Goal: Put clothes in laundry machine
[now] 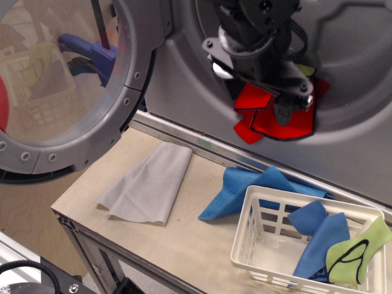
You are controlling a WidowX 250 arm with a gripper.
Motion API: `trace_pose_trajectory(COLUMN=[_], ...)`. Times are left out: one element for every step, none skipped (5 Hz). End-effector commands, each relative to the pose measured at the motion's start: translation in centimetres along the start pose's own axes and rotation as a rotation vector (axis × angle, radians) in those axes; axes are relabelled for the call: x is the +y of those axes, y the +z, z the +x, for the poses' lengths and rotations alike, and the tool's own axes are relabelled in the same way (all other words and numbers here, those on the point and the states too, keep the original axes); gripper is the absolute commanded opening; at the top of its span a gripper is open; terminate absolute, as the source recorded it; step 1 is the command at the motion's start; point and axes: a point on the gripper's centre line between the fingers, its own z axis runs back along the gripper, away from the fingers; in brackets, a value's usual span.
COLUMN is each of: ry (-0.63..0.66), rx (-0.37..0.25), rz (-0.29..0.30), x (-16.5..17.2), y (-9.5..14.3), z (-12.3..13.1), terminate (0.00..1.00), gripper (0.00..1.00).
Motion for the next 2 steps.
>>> trace_pose_trajectory(ry=[-0.004, -0.004], rx=[-0.045, -0.045], rz=[-0.006, -0.006], x=[0.12, 0.12], y=[2.27, 2.27], z=[0.14, 0.14], terminate=[0.00, 1.00], gripper=[1.00, 1.00])
